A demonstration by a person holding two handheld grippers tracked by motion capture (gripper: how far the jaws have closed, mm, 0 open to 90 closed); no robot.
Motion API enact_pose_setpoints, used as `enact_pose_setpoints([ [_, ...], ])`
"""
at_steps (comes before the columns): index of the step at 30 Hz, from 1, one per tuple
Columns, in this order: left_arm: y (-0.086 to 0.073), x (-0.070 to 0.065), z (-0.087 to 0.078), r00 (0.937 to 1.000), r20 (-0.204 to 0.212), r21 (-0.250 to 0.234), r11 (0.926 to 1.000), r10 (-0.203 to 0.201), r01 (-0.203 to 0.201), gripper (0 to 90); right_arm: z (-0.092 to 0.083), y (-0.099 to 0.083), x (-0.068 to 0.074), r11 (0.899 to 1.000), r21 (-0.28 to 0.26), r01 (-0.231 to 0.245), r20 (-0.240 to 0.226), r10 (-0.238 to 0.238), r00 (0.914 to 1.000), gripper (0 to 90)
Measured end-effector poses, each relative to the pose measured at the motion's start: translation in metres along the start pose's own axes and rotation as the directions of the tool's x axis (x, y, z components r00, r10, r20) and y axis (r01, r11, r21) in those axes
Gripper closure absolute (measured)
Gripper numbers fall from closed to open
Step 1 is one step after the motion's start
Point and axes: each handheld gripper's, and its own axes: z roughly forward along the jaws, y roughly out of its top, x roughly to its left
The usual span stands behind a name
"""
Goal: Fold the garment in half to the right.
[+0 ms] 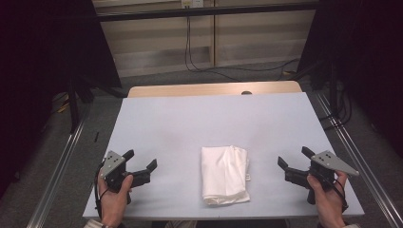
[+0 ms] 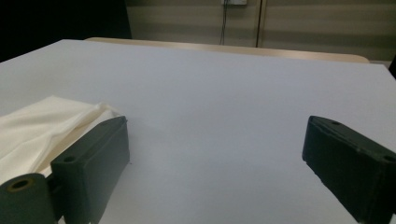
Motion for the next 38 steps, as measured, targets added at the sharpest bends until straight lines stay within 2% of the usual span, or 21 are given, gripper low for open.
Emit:
enact_pose_setpoints([
  [8, -0.004, 0.006, -0.016, 0.9995, -0.031, -0.034, 0.9994, 0.006, -0.007, 3.5, -0.013, -0.004, -0.006, 0.999, -0.047, 0.012, 0.023, -0.011, 0.9997, 7.1],
  [10, -0.005, 0.008, -0.019, 0.9989, -0.048, -0.039, 0.9992, -0.004, 0.002, 3.5, -0.017, -0.004, -0.010, 0.998, -0.063, 0.000, 0.041, 0.003, 0.9992, 7.1],
  [15, -0.011, 0.013, -0.029, 0.9978, -0.062, -0.049, 0.9986, -0.023, 0.020, 3.5, -0.024, -0.006, -0.016, 0.996, -0.089, 0.004, 0.071, 0.003, 0.9975, 7.1],
  [18, -0.015, 0.013, -0.036, 0.9965, -0.081, -0.044, 0.9989, -0.019, 0.016, 3.5, -0.028, -0.008, -0.018, 0.995, -0.101, 0.008, 0.084, 0.000, 0.9964, 6.9],
  [22, -0.016, 0.013, -0.041, 0.9961, -0.088, -0.063, 0.9980, -0.014, 0.008, 3.5, -0.034, -0.012, -0.023, 0.994, -0.107, 0.025, 0.113, -0.013, 0.9935, 6.9],
  [23, -0.016, 0.013, -0.042, 0.9952, -0.097, -0.069, 0.9976, -0.011, 0.004, 3.5, -0.037, -0.013, -0.026, 0.994, -0.110, 0.021, 0.123, -0.008, 0.9924, 7.0],
  [27, -0.016, 0.011, -0.041, 0.9958, -0.092, -0.062, 0.9981, 0.002, -0.007, 3.5, -0.045, -0.021, -0.031, 0.993, -0.118, -0.020, 0.152, 0.038, 0.9877, 7.0],
  [29, -0.016, 0.010, -0.042, 0.9947, -0.103, -0.071, 0.9975, 0.000, -0.007, 3.5, -0.046, -0.021, -0.030, 0.992, -0.127, -0.022, 0.142, 0.040, 0.9890, 6.6],
  [31, -0.016, 0.010, -0.039, 0.9958, -0.090, -0.049, 0.9986, 0.015, -0.020, 3.5, -0.044, -0.019, -0.029, 0.990, -0.143, -0.014, 0.136, 0.034, 0.9902, 6.4],
  [32, -0.015, 0.010, -0.039, 0.9958, -0.091, -0.058, 0.9982, 0.011, -0.016, 3.6, -0.043, -0.019, -0.028, 0.990, -0.139, -0.002, 0.133, 0.020, 0.9909, 6.1],
  [34, -0.015, 0.009, -0.039, 0.9944, -0.101, -0.053, 0.9979, 0.032, -0.037, 3.5, -0.040, -0.019, -0.026, 0.992, -0.129, 0.007, 0.129, 0.010, 0.9916, 6.0],
  [38, -0.015, 0.010, -0.039, 0.9950, -0.099, -0.056, 0.9983, 0.014, -0.020, 3.5, -0.038, -0.017, -0.028, 0.990, -0.138, 0.001, 0.127, 0.017, 0.9917, 5.7],
])
